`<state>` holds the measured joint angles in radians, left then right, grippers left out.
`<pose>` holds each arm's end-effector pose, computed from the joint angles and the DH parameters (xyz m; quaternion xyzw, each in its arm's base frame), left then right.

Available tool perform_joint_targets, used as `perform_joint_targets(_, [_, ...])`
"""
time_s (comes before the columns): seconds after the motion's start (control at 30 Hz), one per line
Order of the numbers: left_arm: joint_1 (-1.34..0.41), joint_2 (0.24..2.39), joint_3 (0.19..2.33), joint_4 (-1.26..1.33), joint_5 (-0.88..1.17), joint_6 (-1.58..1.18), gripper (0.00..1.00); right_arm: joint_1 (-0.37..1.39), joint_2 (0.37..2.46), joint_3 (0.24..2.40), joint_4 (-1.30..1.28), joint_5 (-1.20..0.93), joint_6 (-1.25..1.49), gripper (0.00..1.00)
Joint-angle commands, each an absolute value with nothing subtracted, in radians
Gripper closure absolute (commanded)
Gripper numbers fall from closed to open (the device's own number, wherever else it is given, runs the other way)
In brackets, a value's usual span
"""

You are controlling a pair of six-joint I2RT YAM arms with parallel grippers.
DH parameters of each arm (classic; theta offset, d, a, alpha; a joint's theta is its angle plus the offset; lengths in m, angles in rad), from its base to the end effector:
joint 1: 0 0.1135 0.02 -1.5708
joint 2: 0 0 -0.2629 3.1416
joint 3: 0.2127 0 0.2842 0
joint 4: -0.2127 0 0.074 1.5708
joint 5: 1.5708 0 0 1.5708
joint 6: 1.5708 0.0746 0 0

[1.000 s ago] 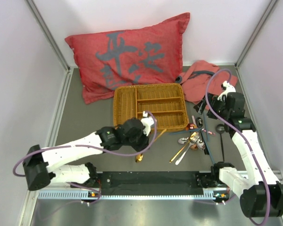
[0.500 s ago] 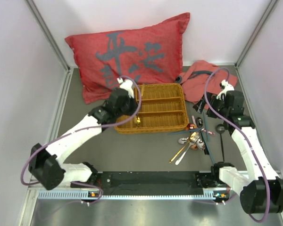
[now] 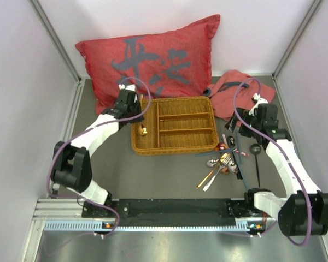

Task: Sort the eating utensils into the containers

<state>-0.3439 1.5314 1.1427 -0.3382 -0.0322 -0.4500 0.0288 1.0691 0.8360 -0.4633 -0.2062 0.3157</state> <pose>0.3778 -0.1328 0.2277 -0.0549 0.9105 -0.1448 0.3833 0.2899 0.0236 0.2439 0.0857 0.8981 0.1640 0.3989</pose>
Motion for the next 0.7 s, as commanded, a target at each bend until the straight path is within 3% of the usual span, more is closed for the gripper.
perform_joint_targets(0.0, [-0.345, 1.601, 1.181, -0.345, -0.005, -0.445, 1.0, 0.037, 1.104, 0.894, -0.483, -0.156, 0.295, 0.01])
perform_joint_targets(0.03, [-0.345, 1.615, 1.189, -0.368, -0.005, -0.44, 0.99, 0.037, 1.111, 0.894, -0.486, -0.155, 0.295, 0.01])
perform_joint_targets(0.13, [-0.345, 1.652, 1.212, -0.387, -0.011, -0.43, 0.8, 0.037, 1.123, 0.891, -0.508, -0.135, 0.296, 0.01])
perform_joint_targets(0.23, [-0.344, 1.641, 1.219, -0.377, -0.005, -0.416, 0.37, 0.038, 1.126, 0.884, -0.515, -0.109, 0.301, 0.01])
perform_joint_targets(0.27, [-0.344, 1.623, 1.221, -0.371, -0.005, -0.416, 0.08, 0.037, 1.127, 0.882, -0.515, -0.097, 0.302, 0.01])
perform_joint_targets(0.3, [-0.344, 1.611, 1.221, -0.365, 0.027, -0.416, 0.02, 0.037, 1.126, 0.881, -0.515, -0.094, 0.304, 0.01])
perform_joint_targets(0.53, [-0.345, 1.468, 1.195, -0.278, 0.236, -0.399, 0.02, 0.038, 1.21, 0.871, -0.486, -0.119, 0.31, 0.01])
perform_joint_targets(0.67, [-0.345, 1.422, 1.166, -0.259, 0.324, -0.413, 0.02, 0.037, 1.311, 0.902, -0.486, -0.181, 0.301, 0.1])
